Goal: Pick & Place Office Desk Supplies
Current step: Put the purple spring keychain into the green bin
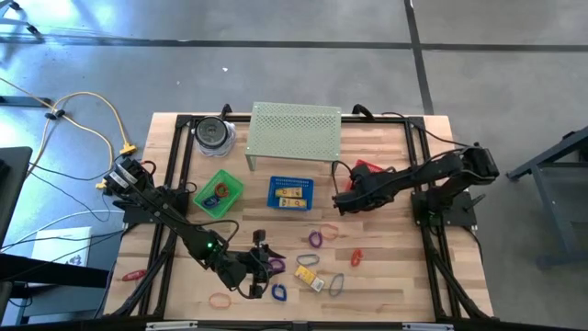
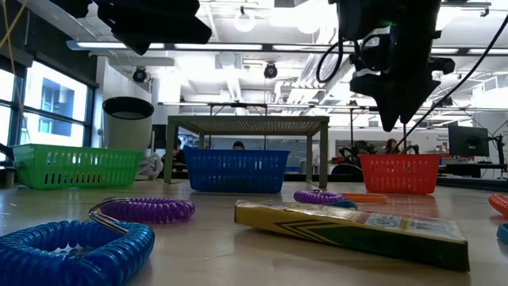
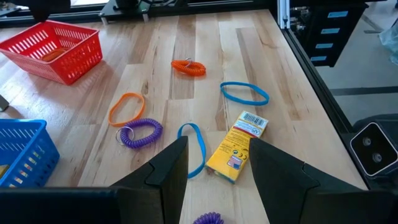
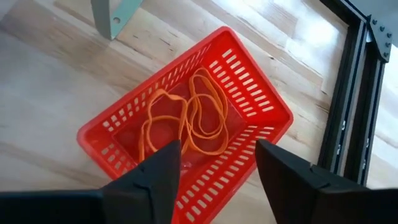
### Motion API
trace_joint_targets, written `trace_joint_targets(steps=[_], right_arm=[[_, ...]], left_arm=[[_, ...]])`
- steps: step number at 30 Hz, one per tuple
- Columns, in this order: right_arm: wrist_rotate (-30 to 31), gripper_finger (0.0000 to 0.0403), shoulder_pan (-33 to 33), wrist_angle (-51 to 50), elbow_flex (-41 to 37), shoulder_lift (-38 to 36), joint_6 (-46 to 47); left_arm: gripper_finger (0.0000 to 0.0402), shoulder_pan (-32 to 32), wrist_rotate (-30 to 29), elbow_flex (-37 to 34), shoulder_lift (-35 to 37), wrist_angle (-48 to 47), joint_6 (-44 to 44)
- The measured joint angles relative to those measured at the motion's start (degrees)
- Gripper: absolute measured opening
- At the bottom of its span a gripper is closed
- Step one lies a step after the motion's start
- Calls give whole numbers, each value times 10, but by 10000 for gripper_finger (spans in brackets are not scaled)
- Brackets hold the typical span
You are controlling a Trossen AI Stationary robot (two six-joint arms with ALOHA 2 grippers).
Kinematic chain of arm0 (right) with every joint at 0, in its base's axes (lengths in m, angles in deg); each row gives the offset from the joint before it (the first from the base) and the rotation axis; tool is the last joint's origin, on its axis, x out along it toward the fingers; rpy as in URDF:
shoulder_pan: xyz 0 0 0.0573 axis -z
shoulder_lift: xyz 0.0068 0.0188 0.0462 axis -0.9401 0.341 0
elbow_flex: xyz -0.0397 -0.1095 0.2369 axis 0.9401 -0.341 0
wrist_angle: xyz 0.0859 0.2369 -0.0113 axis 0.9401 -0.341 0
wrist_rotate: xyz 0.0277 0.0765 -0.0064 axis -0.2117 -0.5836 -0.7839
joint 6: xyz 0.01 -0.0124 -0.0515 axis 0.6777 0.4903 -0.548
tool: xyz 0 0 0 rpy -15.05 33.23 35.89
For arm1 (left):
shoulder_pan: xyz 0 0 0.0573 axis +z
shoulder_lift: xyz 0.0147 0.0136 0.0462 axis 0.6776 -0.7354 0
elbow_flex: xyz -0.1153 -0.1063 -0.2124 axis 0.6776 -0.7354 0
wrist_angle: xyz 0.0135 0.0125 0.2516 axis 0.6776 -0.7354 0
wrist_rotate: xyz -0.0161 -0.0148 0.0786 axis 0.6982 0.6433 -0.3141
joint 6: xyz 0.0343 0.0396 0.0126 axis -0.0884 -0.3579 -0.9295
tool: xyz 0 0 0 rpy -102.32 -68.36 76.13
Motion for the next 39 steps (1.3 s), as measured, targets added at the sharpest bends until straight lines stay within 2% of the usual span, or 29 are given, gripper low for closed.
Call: trace_joint_targets(steps=[2, 5, 11, 14, 18, 22, 24, 26, 31, 39], right_arm=[[11, 196, -5, -8, 0, 0, 7], [58, 194, -30, -42, 0, 0, 50], [124, 193, -139, -80, 0, -1, 184], [146, 193, -205, -64, 0, -1, 228], [200, 193, -286, 23, 0, 1, 247], [327, 193, -355, 150, 0, 1, 193], [385, 193, -381, 217, 0, 1, 135], [418, 193, -396, 278, 0, 1, 72], [427, 193, -405, 375, 0, 1, -56], [409, 193, -395, 403, 0, 25, -62]], left_arm=[[165, 0, 0, 0, 0, 0, 0], [165, 0, 9, 0, 0, 0, 13], [165, 0, 15, 0, 0, -8, 18], [165, -1, 19, 0, 0, -31, 24], [165, -2, 73, 0, 0, -77, 29], [165, -2, 84, 0, 0, -101, 30], [165, -1, 82, 0, 0, -101, 30], [165, 2, 81, 0, 0, -101, 30], [165, 11, 81, 0, 0, -101, 30], [165, 19, 81, 0, 0, -101, 44]])
